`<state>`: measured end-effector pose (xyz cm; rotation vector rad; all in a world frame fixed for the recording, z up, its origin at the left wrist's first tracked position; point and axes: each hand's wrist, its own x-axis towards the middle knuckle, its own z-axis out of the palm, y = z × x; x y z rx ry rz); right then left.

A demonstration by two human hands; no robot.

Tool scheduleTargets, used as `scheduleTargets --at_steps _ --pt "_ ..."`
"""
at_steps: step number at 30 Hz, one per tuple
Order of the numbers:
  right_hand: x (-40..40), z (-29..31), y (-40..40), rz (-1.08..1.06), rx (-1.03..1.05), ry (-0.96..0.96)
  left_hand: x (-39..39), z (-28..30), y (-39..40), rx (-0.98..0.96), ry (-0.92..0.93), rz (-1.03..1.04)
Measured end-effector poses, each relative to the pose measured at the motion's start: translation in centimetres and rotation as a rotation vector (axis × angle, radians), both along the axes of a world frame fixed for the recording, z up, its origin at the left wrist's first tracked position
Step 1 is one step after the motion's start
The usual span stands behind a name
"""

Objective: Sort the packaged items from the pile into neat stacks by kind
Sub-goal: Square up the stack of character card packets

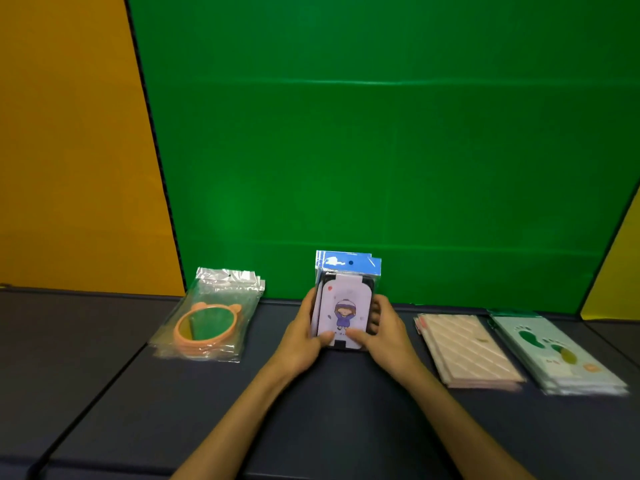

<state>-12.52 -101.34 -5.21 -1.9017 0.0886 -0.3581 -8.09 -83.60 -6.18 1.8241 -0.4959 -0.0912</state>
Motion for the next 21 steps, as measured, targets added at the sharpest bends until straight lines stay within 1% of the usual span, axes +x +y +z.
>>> scheduleTargets --at_steps 3,6,9,11,17,21 --pt "0.0 -0.6 0.3 0.019 -0.148 -0.037 0.5 -1.0 0.4 0.008 -0.052 -0.010" --pt "-0.2 -0.8 0.4 0.017 -0.206 -0.051 0.4 -1.1 0.6 -0.073 0.000 0.009" --pt "-0.5 -0.7 0.6 0.034 -0.168 -0.029 0.3 -0.8 0.1 -0.212 0.067 0.003" --pt "-0.4 -0.8 1.0 0.056 -0.138 -0.011 0.0 -0.9 -0.3 -0.244 0.086 -0.024" --pt "0.1 -1.6 2.6 0.082 -0.007 -0.037 -0.4 -1.2 -0.2 -0.142 0.076 -0.102" --pt "0.0 -1.8 2.4 0.069 -0.025 -0.021 -0.4 -1.1 -0.3 -0.108 0.013 -0.099"
